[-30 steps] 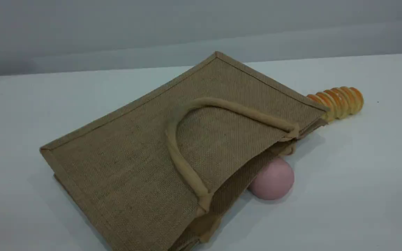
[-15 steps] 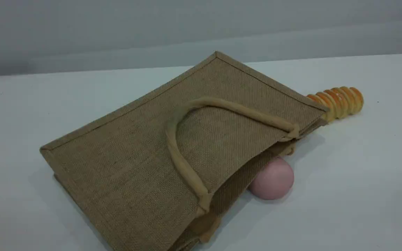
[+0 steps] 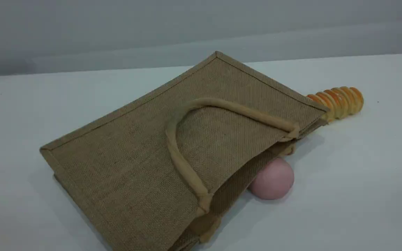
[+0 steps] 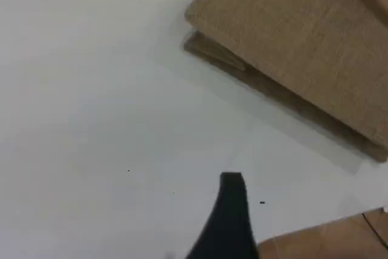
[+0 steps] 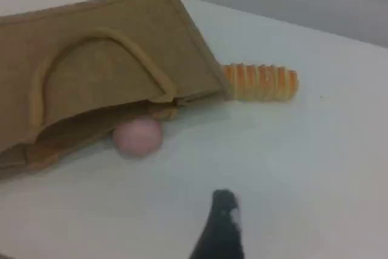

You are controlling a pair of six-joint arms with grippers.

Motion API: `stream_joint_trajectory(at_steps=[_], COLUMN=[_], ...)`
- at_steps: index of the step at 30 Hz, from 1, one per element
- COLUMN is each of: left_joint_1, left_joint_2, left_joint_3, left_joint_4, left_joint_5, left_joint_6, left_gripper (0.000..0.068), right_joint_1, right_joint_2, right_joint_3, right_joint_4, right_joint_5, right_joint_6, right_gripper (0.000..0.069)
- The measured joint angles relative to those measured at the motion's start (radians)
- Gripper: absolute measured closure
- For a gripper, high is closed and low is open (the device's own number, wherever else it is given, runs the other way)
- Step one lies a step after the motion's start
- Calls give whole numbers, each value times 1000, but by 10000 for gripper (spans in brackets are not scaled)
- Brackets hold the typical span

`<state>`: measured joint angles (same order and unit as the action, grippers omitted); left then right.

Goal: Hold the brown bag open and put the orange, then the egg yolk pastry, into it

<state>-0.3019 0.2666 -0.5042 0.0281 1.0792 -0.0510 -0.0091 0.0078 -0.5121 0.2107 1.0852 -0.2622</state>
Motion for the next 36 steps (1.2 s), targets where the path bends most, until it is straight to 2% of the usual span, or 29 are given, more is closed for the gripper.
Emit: stream_joint_trajectory(at_steps=[19,21,26,29,32,36], left_joint_1=[7,43,190,254,283,282], left_joint_2=[-20,-42,-111,-148,-173,-198], left_joint_3=[0,0,0,0,0,0], left_joint_4=[-4,-6,-2,-3,-3,-3], left_joint_5=[0,0,1,1,1,1], left_joint_6=[9,15,17,17,17,17], left_gripper=[99,99,99,99,99,99], right_joint_1=[0,0,0,0,0,0], right_joint_2=[-3,-6,-8,-8,-8,-8], right_joint_3=[0,0,0,0,0,0], right_joint_4=[32,29,29,30,30,30], right_joint_5=[1,0,1,1,1,1], right_joint_6=[0,0,-2,-2,-2,-2], right_gripper=[126,126,126,126,126,126])
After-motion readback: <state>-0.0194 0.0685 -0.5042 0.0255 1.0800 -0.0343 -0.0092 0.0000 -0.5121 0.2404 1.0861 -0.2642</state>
